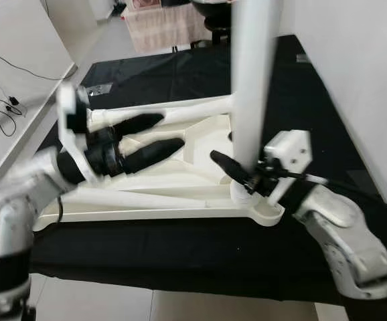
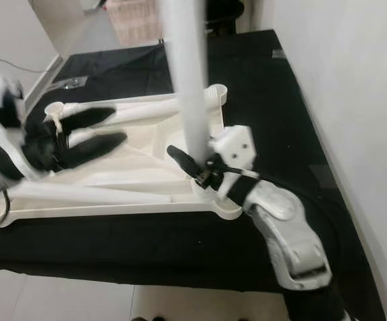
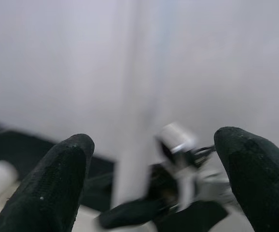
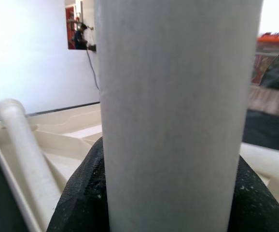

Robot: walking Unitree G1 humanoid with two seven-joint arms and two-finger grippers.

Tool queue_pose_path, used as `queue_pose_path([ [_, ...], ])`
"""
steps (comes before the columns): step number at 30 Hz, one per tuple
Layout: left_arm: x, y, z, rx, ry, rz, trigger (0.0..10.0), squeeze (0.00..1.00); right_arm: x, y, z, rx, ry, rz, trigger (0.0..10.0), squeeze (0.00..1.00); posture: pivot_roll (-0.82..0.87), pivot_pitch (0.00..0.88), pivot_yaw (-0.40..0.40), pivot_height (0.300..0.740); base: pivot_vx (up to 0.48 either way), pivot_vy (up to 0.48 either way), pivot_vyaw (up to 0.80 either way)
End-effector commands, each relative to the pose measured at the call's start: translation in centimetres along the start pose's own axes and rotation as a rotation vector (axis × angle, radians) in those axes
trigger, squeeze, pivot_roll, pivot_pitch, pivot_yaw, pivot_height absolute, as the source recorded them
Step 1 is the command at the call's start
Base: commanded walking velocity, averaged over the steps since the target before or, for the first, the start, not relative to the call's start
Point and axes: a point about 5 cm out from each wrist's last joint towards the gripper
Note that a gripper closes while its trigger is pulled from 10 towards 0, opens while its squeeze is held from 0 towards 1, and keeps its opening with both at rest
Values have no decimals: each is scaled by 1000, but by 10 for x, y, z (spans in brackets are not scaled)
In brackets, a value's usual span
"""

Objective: Building children table

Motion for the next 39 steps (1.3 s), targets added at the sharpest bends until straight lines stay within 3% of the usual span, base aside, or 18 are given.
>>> queue_pose_path([
  [1, 4, 5, -1, -25, 33, 1, 10000, 1000, 5, -5, -4, 19, 27, 10, 10000, 0, -101, 101, 128, 740, 0, 0, 0],
  [4, 11, -7, -6, -79, 13, 11, 10000, 1000, 9, -14, -8, 46, 84, -5, 10000, 0, -112, 94, 134, 740, 0, 0, 0],
  [7, 11, -15, -16, -31, -38, 3, 10000, 1000, 15, -20, -15, 81, 104, 17, 10000, 0, -116, 92, 135, 740, 0, 0, 0],
  [8, 10, -19, -23, 15, -70, -1, 10000, 643, 18, -22, -21, 114, 108, 37, 10000, 0, -120, 90, 135, 740, 0, 0, 0],
  [9, 10, -19, -23, 15, -70, -1, 10000, 643, 18, -22, -21, 114, 108, 37, 10000, 0, -120, 90, 135, 740, 0, 0, 0],
  [10, 8, -23, -28, 46, -95, -5, 10000, 0, 20, -22, -27, 147, 114, 52, 10000, 0, -120, 90, 135, 740, 0, 0, 0],
  [14, 6, -31, -35, 81, -108, 7, 10000, 0, 21, -22, -38, 217, 126, 61, 10000, 0, -127, 90, 132, 740, 0, 0, 0],
  [16, 0, -42, -42, 118, -127, 21, 10000, 0, 18, -23, -45, 249, 123, 42, 10000, 0, -128, 87, 125, 740, 0, 0, 0],
  [20, -2, -46, -45, 130, -131, 25, 10000, 0, 16, -24, -47, 253, 122, 35, 10000, 0, -128, 87, 124, 740, 0, 0, 0],
  [22, -7, -59, -49, 127, -104, 57, 10000, 0, 15, -26, -50, 257, 122, 28, 10000, 0, -136, 85, 125, 740, 0, 0, 0],
  [24, -8, -62, -50, 121, -96, 65, 10000, 0, 15, -27, -51, 258, 124, 27, 10000, 0, -136, 85, 125, 740, 0, 0, 0],
  [25, -9, -68, -50, 114, -73, 83, 8549, 0, 13, -29, -48, 232, 126, 13, 10000, 0, -136, 83, 123, 740, 0, 0, 0],
  [26, -10, -72, -51, 111, -57, 102, 2667, 0, 11, -30, -45, 205, 131, -2, 10000, 0, -136, 83, 123, 740, 0, 0, 0],
  [27, -10, -72, -51, 111, -57, 102, 2667, 0, 11, -30, -45, 205, 131, -2, 10000, 0, -136, 83, 123, 740, 0, 0, 0],
  [28, -10, -76, -51, 110, -41, 121, 902, 0, 9, -32, -42, 181, 135, -13, 10000, 0, -134, 81, 122, 740, 0, 0, 0],
  [29, -10, -76, -51, 110, -41, 121, 902, 0, 9, -32, -42, 181, 135, -13, 10000, 0, -134, 81, 122, 740, 0, 0, 0],
  [30, -11, -78, -51, 110, -28, 138, 0, 0, 8, -33, -39, 159, 139, -24, 10000, 0, -134, 81, 122, 740, 0, 0, 0],
  [39, -10, -81, -44, 69, 72, 245, 0, 0, -1, -40, -25, 14, 163, -89, 10000, 0, -123, 76, 110, 740, 0, 0, 0],
])
Point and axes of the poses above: a point about 5 cm out from each wrist's last joint towards the gripper, its own y axis pointing back from the gripper into the wrist, its own x axis along the axis of the wrist's last joint, z = x × y, and after that the axes turned 2 degrees about y, right-handed
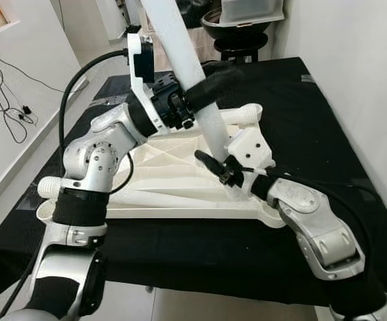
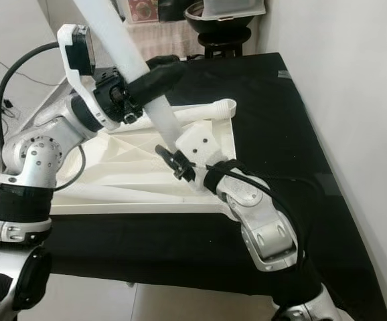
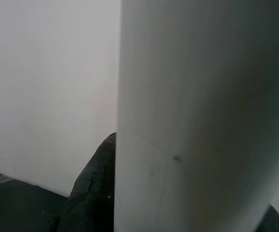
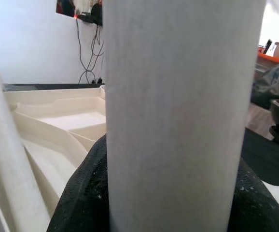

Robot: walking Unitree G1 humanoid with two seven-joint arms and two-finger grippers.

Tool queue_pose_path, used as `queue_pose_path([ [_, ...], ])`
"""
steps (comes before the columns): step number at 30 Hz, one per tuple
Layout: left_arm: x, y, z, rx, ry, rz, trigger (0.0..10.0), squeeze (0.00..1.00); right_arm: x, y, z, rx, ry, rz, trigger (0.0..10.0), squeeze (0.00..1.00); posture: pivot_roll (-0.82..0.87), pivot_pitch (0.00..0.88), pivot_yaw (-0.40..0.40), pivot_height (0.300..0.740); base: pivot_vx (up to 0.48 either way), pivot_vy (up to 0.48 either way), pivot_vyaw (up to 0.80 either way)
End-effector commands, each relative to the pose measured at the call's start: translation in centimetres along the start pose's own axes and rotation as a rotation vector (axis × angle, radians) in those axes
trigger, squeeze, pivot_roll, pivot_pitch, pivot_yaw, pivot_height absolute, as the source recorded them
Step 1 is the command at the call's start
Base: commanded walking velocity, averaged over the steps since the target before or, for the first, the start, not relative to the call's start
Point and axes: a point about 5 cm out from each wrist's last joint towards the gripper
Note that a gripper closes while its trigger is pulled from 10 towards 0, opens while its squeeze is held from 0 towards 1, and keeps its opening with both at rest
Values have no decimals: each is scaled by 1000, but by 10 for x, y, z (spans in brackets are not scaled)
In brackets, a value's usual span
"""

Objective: Building children table

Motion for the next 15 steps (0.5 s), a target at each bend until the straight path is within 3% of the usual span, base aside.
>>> queue_pose_path([
  [1, 9, 1, 2, -20, 50, 88, 0, 0, 4, -6, -12, 35, 15, 19, 10000, 0, -123, 76, 110, 740, 0, 0, 0],
  [2, 9, 1, 3, -30, 52, 88, 0, 0, 3, -6, -11, 26, 9, 12, 10000, 0, -123, 76, 110, 740, 0, 0, 0],
  [3, 8, 0, 5, -47, 52, 83, 0, 0, 1, -7, -11, 41, -19, 3, 10000, 1000, -124, 74, 109, 740, 0, 0, 0],
  [10, 5, -5, 21, -194, 73, 47, 0, 0, -7, -17, -13, 106, -46, -53, 10000, 996, -127, 65, 98, 740, 0, 0, 0],
  [11, 3, -7, 25, -218, 72, 33, 0, 0, -10, -21, -14, 104, -47, -69, 10000, 157, -126, 65, 98, 740, 0, 0, 0],
  [15, 2, -9, 27, -232, 70, 24, 0, 0, -12, -23, -15, 103, -48, -79, 10000, 157, -126, 65, 98, 740, 0, 0, 0],
])
Point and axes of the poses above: a point about 5 cm out from each wrist's last joint towards the gripper, its own y axis pointing back from the gripper into the wrist, its own x axis along the axis of the wrist's last joint, z = x × y, and after that the axes turned 2 degrees about y, right-handed
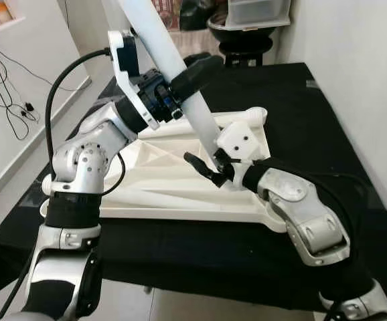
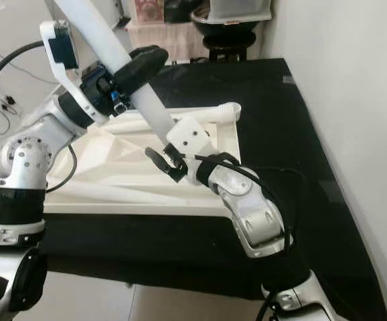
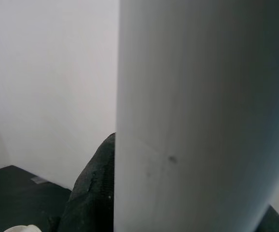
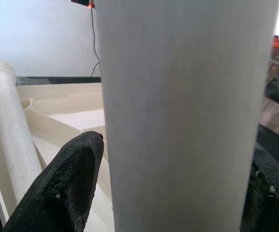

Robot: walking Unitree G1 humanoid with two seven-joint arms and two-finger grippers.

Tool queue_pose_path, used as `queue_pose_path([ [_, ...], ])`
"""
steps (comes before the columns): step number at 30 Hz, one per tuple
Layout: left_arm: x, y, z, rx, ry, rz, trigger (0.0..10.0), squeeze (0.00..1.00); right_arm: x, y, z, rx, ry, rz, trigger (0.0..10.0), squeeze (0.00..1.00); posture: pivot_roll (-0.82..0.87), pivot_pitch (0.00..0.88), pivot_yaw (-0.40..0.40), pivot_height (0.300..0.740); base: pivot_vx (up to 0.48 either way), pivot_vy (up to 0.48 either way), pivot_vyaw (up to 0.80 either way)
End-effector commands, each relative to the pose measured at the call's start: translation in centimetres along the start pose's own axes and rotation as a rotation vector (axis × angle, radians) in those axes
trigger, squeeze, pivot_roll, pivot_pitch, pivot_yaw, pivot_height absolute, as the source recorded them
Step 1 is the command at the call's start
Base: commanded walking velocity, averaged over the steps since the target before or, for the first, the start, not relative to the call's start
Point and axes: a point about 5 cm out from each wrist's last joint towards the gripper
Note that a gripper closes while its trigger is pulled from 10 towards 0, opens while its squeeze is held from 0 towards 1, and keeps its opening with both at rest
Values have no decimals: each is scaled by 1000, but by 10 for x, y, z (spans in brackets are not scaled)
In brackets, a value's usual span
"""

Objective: Building children table

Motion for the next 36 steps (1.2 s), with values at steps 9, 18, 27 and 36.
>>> queue_pose_path([
  [9, -12, -24, 30, -259, 77, -1, 0, 0, -5, -33, -11, -55, -148, -62, 8275, 0, -122, 57, 95, 740, 0, 0, 0],
  [18, -15, -27, 33, -265, 92, 12, 0, 0, -2, -36, -10, -74, -190, -36, 0, 0, -123, 57, 97, 740, 0, 0, 0],
  [27, -15, -28, 25, -182, 76, 50, 10000, 1000, 1, -34, -7, -84, -186, 35, 0, 0, -141, 64, 81, 740, 0, 0, 0],
  [36, 7, 4, 2, 3, 18, 100, 10000, 1000, 3, -23, 13, -189, -244, 101, 0, 0, -157, 74, 93, 740, 0, 0, 0],
])
Point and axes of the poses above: a point about 5 cm out from each wrist's last joint towards the gripper, its own y axis pointing back from the gripper into the wrist, its own x axis along the axis of the wrist's last joint, z = x × y, and after that the axes turned 2 degrees about y, right-handed
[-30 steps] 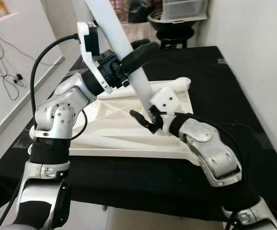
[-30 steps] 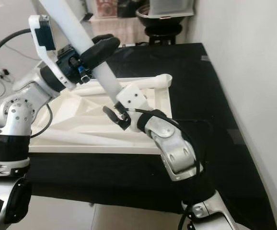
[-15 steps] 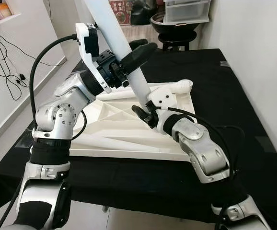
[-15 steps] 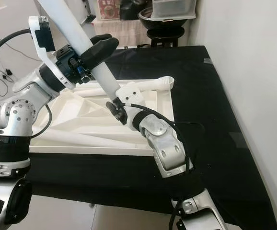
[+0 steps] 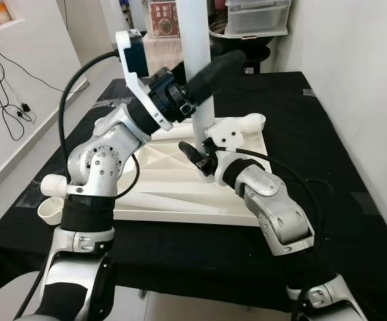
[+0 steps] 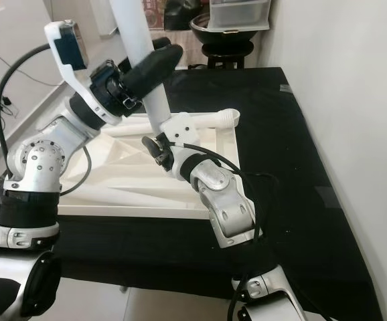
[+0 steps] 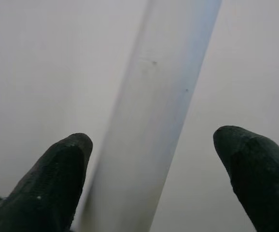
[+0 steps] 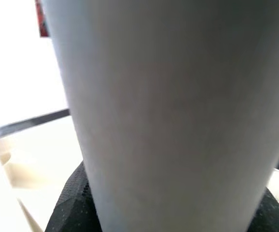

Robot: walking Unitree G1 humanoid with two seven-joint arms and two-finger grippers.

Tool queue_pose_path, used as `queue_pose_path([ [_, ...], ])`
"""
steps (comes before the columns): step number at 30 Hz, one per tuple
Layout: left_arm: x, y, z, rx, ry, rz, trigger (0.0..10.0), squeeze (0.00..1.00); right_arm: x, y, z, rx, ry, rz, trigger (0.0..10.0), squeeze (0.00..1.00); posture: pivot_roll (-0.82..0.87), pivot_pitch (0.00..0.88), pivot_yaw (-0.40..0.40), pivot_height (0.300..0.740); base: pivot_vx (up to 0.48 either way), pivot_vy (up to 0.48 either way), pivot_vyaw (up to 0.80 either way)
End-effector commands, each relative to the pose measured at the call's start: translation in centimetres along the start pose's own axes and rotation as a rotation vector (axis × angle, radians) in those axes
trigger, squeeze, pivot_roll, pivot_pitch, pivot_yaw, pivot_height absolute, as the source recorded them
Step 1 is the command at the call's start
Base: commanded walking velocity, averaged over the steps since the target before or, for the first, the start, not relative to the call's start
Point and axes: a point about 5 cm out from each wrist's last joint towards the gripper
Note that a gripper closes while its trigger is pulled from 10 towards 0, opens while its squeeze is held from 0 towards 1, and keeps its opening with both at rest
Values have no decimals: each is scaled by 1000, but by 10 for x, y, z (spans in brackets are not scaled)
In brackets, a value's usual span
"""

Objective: Building children table

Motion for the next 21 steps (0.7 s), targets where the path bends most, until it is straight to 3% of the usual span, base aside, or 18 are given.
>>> queue_pose_path([
  [1, 12, 15, -4, 53, -29, 15, 10000, 1000, 9, 1, 6, -25, -19, 50, 0, 0, -153, 78, 95, 740, 0, 0, 0],
  [4, 12, 15, -4, 53, -29, 15, 10000, 1000, 9, 1, 6, -25, -19, 50, 0, 0, -153, 78, 95, 740, 0, 0, 0],
  [7, 31, 40, -11, 164, -101, 31, 10000, 1000, 8, 10, 20, -85, -67, 74, 0, 0, -142, 91, 88, 740, 0, 0, 0],
  [10, 41, 52, -13, 228, -138, 43, 10000, 1000, 7, 16, 28, -117, -91, 87, 0, 0, -141, 95, 86, 740, 0, 0, 0],
  [11, 51, 67, -16, 313, -182, 45, 10000, 1000, 7, 24, 36, -145, -125, 110, 0, 0, -139, 103, 81, 740, 0, 0, 0],
  [13, 51, 67, -16, 313, -182, 45, 10000, 1000, 7, 24, 36, -145, -125, 110, 0, 0, -139, 103, 81, 740, 0, 0, 0],
  [14, 57, 79, -19, 399, -209, 47, 10000, 1000, 8, 32, 42, -159, -147, 134, 6627, 0, -140, 106, 81, 740, 0, 0, 0],
  [15, 59, 92, -20, 481, -234, 34, 10000, 0, 9, 39, 45, -161, -161, 157, 10000, 0, -140, 112, 80, 740, 0, 0, 0],
  [18, 59, 92, -20, 481, -234, 34, 10000, 0, 9, 39, 45, -161, -161, 157, 10000, 0, -140, 112, 80, 740, 0, 0, 0],
  [20, 52, 111, -18, 589, -258, -8, 10000, 0, 10, 49, 48, -167, -173, 181, 10000, 0, -136, 118, 85, 740, 0, 0, 0],
  [21, 52, 111, -18, 589, -258, -8, 10000, 0, 10, 49, 48, -167, -173, 181, 10000, 0, -136, 118, 85, 740, 0, 0, 0],
])
Point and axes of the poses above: a point about 5 cm out from each wrist's last joint towards the gripper, its own y axis pointing back from the gripper into the wrist, its own x axis along the axis of the wrist's last joint, z = x × y, and after that the axes turned 2 degrees about y, right-handed
